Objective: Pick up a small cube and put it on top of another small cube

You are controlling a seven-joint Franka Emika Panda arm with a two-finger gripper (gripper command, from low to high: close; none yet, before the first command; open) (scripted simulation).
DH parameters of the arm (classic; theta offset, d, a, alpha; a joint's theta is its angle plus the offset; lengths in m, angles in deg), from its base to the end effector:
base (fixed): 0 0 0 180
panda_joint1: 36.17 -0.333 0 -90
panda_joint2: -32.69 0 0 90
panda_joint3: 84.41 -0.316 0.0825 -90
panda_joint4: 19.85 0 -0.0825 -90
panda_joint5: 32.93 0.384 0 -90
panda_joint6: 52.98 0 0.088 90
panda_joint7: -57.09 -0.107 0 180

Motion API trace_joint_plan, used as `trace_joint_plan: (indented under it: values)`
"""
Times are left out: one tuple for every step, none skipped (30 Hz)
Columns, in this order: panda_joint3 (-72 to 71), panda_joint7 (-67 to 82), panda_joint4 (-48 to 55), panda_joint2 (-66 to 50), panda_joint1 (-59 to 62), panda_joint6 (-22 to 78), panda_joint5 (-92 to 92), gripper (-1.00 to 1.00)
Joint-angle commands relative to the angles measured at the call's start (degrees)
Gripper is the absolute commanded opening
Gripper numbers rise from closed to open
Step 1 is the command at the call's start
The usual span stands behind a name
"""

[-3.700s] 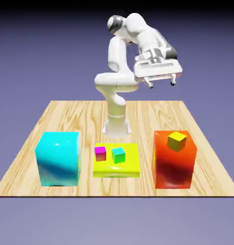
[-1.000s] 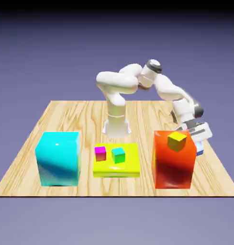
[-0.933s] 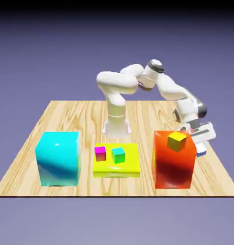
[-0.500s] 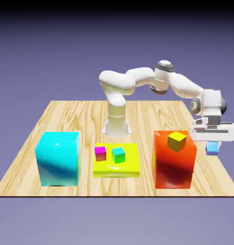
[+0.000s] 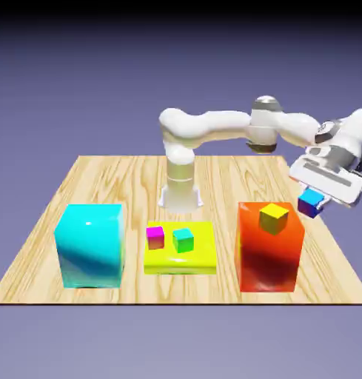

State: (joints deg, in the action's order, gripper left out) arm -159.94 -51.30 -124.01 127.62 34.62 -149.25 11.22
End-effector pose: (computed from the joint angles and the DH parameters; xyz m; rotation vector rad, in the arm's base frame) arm 0.4516 0.3861 0.3879 1.6187 -2.1680 1.2848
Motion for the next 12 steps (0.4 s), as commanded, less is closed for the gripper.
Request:
trace_joint_plan:
  values:
    - [1.2, -2.1, 1.0, 0.2, 1.3, 1.5, -2.6, -1.0]
    - [2.3, -4.2, 2.1, 0.3, 2.6, 2.9, -5.0, -1.0]
    - [2.2, -5.0, 2.4, 1.8, 3.1, 3.8, -6.6, -1.0]
    - [1.8, -5.0, 2.4, 2.8, 3.2, 4.1, -7.2, -1.0]
    - [1.8, -5.0, 2.4, 2.8, 3.2, 4.1, -7.2, -1.0]
    - [0.5, -4.8, 0.3, 3.7, 3.0, 2.2, -6.0, -1.0]
    - [-0.9, -4.6, -1.8, 4.7, 2.8, 0.3, -4.7, -1.0]
    - [-2.2, -4.4, -3.8, 5.7, 2.5, -1.6, -3.5, -1.0]
    - [-2.7, -4.3, -4.5, 6.0, 2.5, -2.2, -3.1, -1.0]
    - [-2.7, -4.3, -4.5, 6.0, 2.5, -2.2, -3.1, 1.0]
    - [-2.7, -4.3, -4.5, 6.0, 2.5, -2.2, -3.1, 1.0]
    - [-1.3, -4.5, -2.4, 5.0, 2.7, -0.3, -4.4, 1.0]
